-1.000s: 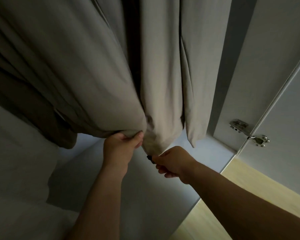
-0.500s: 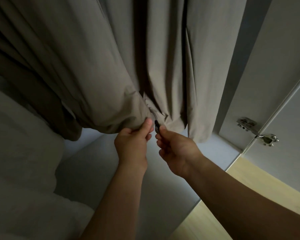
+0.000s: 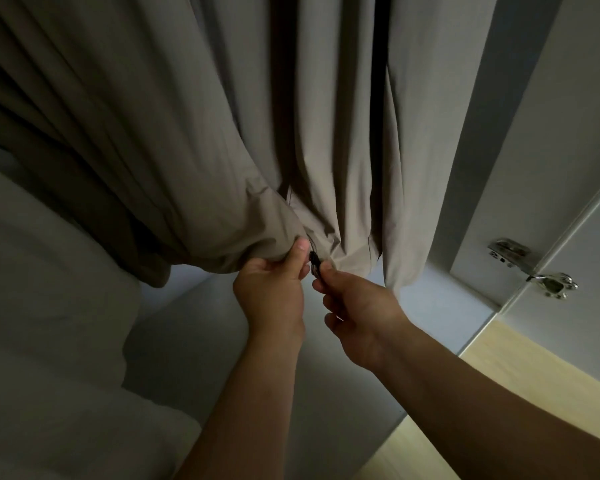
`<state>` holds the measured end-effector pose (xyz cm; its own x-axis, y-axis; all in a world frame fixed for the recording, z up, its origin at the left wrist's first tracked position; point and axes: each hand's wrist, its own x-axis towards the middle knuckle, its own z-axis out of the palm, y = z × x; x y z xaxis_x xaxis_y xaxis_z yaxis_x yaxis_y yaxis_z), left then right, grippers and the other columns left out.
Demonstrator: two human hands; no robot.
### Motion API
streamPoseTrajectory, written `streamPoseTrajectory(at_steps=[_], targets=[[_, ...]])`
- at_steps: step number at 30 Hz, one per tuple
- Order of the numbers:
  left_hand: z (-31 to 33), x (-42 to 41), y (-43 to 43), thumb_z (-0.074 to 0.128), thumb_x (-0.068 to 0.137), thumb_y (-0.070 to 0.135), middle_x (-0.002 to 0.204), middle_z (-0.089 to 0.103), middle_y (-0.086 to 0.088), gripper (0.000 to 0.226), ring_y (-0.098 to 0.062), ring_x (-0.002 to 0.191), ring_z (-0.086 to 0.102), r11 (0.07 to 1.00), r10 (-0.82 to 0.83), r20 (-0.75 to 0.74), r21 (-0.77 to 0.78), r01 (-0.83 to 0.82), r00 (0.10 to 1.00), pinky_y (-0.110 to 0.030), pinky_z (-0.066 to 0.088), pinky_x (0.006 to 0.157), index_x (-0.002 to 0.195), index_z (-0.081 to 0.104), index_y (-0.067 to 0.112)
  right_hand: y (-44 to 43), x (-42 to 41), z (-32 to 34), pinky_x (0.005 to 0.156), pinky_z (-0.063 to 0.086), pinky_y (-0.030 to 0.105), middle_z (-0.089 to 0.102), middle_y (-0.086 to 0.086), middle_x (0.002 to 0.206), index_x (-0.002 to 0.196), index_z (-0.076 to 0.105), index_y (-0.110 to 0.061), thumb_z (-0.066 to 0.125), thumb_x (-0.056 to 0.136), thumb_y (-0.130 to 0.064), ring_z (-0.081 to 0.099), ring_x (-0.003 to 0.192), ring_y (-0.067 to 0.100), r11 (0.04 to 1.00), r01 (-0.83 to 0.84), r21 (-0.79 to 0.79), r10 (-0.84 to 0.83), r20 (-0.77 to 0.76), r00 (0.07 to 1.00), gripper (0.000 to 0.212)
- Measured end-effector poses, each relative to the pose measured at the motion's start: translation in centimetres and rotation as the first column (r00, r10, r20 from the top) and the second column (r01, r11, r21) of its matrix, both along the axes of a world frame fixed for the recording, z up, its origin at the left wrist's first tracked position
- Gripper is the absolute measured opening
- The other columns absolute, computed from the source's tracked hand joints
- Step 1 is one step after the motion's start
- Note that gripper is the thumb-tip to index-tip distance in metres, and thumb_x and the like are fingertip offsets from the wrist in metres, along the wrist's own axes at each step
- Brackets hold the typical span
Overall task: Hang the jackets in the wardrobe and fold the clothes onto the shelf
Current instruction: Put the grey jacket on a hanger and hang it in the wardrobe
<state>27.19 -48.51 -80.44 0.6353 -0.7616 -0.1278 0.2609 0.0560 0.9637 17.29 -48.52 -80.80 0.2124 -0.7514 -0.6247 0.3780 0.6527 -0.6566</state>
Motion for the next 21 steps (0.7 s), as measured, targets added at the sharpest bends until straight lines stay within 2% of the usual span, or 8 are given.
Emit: streamPoseTrajectory(at_steps=[11, 16, 21], targets=[[0.25, 0.24, 0.29, 0.08, 0.082, 0.014, 0.084, 0.077, -0.006, 0.01, -0.014, 0.077, 0.075, 1.0, 0.002, 0.026, 0.002, -0.003, 1.0, -0.02, 0.056, 0.068, 0.09, 0.075, 0.01, -0.08, 0.31, 0.26, 0.072, 0.043, 0.028, 0.074, -0.005, 0.079, 0.094, 0.078, -0.019, 0.078, 0.085, -0.032, 0.055, 0.074, 0.01, 1.0, 0.014, 0.008, -0.014, -0.004, 1.0, 0.016], [0.08, 0.09, 0.16, 0.082, 0.08, 0.015, 0.081, 0.077, -0.007, 0.014, -0.015, 0.074, 0.074, 1.0, 0.014, 0.027, 0.027, -0.014, 1.0, -0.025, 0.057, 0.069, 0.089, 0.074, 0.007, -0.07, 0.35, 0.64, 0.069, 0.042, 0.027, 0.073, -0.006, 0.076, 0.094, 0.078, -0.018, 0.077, 0.086, -0.031, 0.051, 0.07, 0.009, 1.0, 0.013, -0.02, -0.014, -0.024, 1.0, 0.015], [0.34, 0.2, 0.27, 0.08, 0.082, 0.015, 0.085, 0.077, -0.006, 0.015, -0.015, 0.079, 0.075, 1.0, 0.012, 0.038, -0.013, -0.011, 0.999, -0.022, 0.057, 0.07, 0.093, 0.075, 0.007, -0.2, 0.42, 0.83, 0.07, 0.044, 0.028, 0.073, -0.006, 0.073, 0.093, 0.077, -0.018, 0.076, 0.087, -0.03, 0.051, 0.071, 0.01, 0.999, 0.038, -0.014, -0.039, -0.056, 0.998, 0.014]])
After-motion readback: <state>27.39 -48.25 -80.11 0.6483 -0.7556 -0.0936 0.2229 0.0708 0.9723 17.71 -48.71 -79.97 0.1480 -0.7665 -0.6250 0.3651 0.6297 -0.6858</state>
